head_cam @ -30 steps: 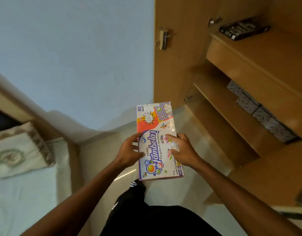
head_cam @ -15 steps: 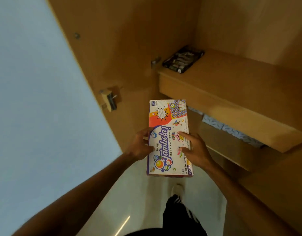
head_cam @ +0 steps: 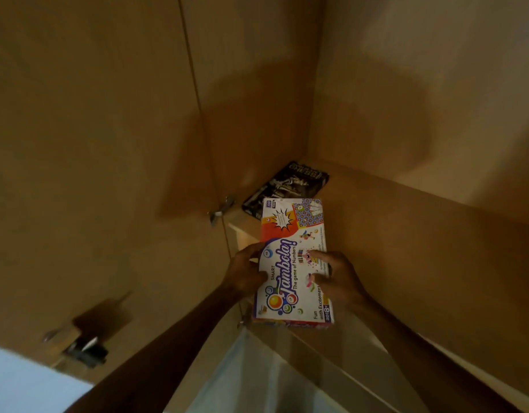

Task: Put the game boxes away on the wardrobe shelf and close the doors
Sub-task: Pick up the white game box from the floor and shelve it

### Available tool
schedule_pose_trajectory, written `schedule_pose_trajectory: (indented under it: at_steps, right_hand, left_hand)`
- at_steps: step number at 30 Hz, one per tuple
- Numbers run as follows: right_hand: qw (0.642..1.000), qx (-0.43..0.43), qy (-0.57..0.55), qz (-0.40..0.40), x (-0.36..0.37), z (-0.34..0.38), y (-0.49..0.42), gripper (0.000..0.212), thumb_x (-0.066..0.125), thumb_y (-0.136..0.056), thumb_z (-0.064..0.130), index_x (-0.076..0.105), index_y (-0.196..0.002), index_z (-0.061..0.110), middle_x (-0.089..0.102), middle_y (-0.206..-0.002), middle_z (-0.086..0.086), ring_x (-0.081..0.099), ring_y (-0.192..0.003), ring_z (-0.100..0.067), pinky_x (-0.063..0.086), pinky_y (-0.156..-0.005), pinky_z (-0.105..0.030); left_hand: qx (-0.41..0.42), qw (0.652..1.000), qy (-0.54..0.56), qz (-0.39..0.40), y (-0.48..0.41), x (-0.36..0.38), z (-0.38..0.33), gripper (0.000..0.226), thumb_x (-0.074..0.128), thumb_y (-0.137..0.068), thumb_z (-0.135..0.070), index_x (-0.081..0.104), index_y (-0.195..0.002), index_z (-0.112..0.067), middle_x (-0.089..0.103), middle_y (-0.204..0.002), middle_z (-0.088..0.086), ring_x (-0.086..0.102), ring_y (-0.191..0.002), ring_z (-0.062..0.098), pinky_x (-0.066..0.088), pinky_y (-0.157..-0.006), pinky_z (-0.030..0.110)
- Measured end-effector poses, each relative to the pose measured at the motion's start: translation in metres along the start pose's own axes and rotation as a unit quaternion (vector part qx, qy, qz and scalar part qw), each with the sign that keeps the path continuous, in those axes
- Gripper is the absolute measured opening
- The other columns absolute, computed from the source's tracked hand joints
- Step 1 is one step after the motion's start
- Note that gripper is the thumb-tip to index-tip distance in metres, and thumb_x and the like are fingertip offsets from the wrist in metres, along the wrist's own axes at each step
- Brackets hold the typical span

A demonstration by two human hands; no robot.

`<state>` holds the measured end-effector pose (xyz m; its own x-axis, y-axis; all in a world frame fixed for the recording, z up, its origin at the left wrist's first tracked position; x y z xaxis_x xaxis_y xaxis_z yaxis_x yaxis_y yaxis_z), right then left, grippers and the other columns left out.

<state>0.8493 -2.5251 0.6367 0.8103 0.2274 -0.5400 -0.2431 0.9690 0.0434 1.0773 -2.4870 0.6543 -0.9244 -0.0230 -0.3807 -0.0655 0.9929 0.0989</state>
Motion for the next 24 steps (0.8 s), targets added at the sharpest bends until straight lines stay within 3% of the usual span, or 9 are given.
schedule_pose_trajectory:
  at_steps: [3, 7, 10, 13, 16, 18, 21, 24]
  right_hand:
    - [1.000, 0.009, -0.025, 0.000, -0.008, -0.004, -0.058, 0.048, 0.068, -0.083, 0.001, 0.060, -0.125, 0.023, 0.048, -0.135, -0.007, 0.057, -0.120, -0.025, 0.058, -0.087, -0.038]
    - [0.999, 0.014, -0.021, -0.020, -0.021, -0.001, -0.130, 0.044, 0.066, -0.085, 0.000, 0.060, -0.126, 0.012, 0.056, -0.135, -0.007, 0.057, -0.121, -0.024, 0.055, -0.093, -0.035]
    - [0.999, 0.006, 0.007, -0.049, -0.032, 0.000, -0.172, 0.038, 0.065, -0.086, 0.002, 0.061, -0.123, 0.010, 0.054, -0.133, -0.011, 0.058, -0.117, -0.026, 0.052, -0.079, -0.020]
    - [0.997, 0.009, 0.039, -0.065, -0.035, -0.002, -0.200, 0.037, 0.067, -0.086, 0.005, 0.061, -0.122, 0.007, 0.046, -0.134, -0.014, 0.056, -0.119, -0.028, 0.053, -0.085, -0.025]
    - [0.997, -0.007, 0.034, -0.066, -0.033, -0.003, -0.214, 0.039, 0.071, -0.083, 0.007, 0.062, -0.121, 0.008, 0.045, -0.135, -0.013, 0.053, -0.122, -0.029, 0.053, -0.096, -0.040]
    - [0.997, -0.022, 0.023, -0.068, -0.030, -0.001, -0.218, 0.040, 0.073, -0.081, 0.007, 0.063, -0.120, 0.011, 0.044, -0.137, -0.012, 0.049, -0.126, -0.029, 0.050, -0.100, -0.044]
    - [0.998, -0.033, 0.010, -0.051, -0.025, 0.007, -0.220, 0.044, 0.076, -0.078, 0.010, 0.063, -0.120, 0.012, 0.042, -0.138, -0.010, 0.041, -0.132, -0.025, 0.045, -0.105, -0.037]
    - [0.998, -0.057, -0.015, 0.011, -0.017, 0.009, -0.215, 0.052, 0.084, -0.070, 0.017, 0.065, -0.119, 0.015, 0.034, -0.143, -0.008, 0.035, -0.135, -0.020, 0.045, -0.103, -0.030]
  left_hand:
    - [0.006, 1.000, -0.021, 0.005, -0.060, -0.004, -0.010, 0.065, 0.063, -0.064, -0.005, 0.056, -0.128, -0.013, 0.065, -0.115, 0.007, 0.068, -0.090, 0.024, 0.059, -0.071, 0.035]
    - [-0.022, 0.999, -0.006, 0.034, -0.139, -0.009, -0.023, 0.056, 0.069, -0.076, 0.011, 0.055, -0.127, -0.006, 0.061, -0.119, 0.008, 0.063, -0.110, 0.032, 0.058, -0.072, 0.025]
    - [-0.053, 0.986, 0.004, 0.159, -0.173, -0.018, -0.033, 0.077, 0.079, -0.068, 0.009, 0.047, -0.135, -0.010, 0.055, -0.126, -0.006, 0.055, -0.115, 0.015, 0.054, -0.090, 0.025]
    - [-0.027, 0.966, -0.111, 0.233, -0.194, -0.026, -0.037, 0.097, 0.088, -0.061, 0.000, 0.038, -0.143, -0.014, 0.038, -0.140, -0.009, 0.043, -0.121, 0.009, 0.046, -0.096, 0.018]
    - [0.014, 0.970, -0.168, 0.174, -0.212, -0.038, -0.037, 0.092, 0.091, -0.058, -0.011, 0.047, -0.137, -0.016, 0.030, -0.145, -0.008, 0.040, -0.127, 0.012, 0.049, -0.096, 0.023]
    - [0.071, 0.962, -0.242, 0.104, -0.219, -0.047, -0.034, 0.072, 0.088, -0.064, -0.017, 0.056, -0.128, -0.018, 0.037, -0.145, 0.001, 0.045, -0.129, 0.020, 0.052, -0.097, 0.032]
    - [0.146, 0.936, -0.321, 0.011, -0.211, -0.052, -0.036, 0.032, 0.076, -0.079, -0.014, 0.069, -0.111, -0.016, 0.059, -0.124, 0.007, 0.058, -0.114, 0.021, 0.050, -0.090, 0.024]
    - [0.153, 0.919, -0.360, -0.052, -0.196, -0.043, -0.031, 0.022, 0.065, -0.088, -0.015, 0.070, -0.110, -0.017, 0.066, -0.118, 0.004, 0.058, -0.114, 0.019, 0.048, -0.094, 0.026]
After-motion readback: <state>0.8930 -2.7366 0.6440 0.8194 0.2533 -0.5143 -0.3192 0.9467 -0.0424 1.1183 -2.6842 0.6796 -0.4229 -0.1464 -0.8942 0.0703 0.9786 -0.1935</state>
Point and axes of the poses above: each hand's wrist, its own y-axis away from the middle knuckle, its own x-axis out of the palm, z = x × y, the point moved 2 cm from there along -y, towards the middle knuckle
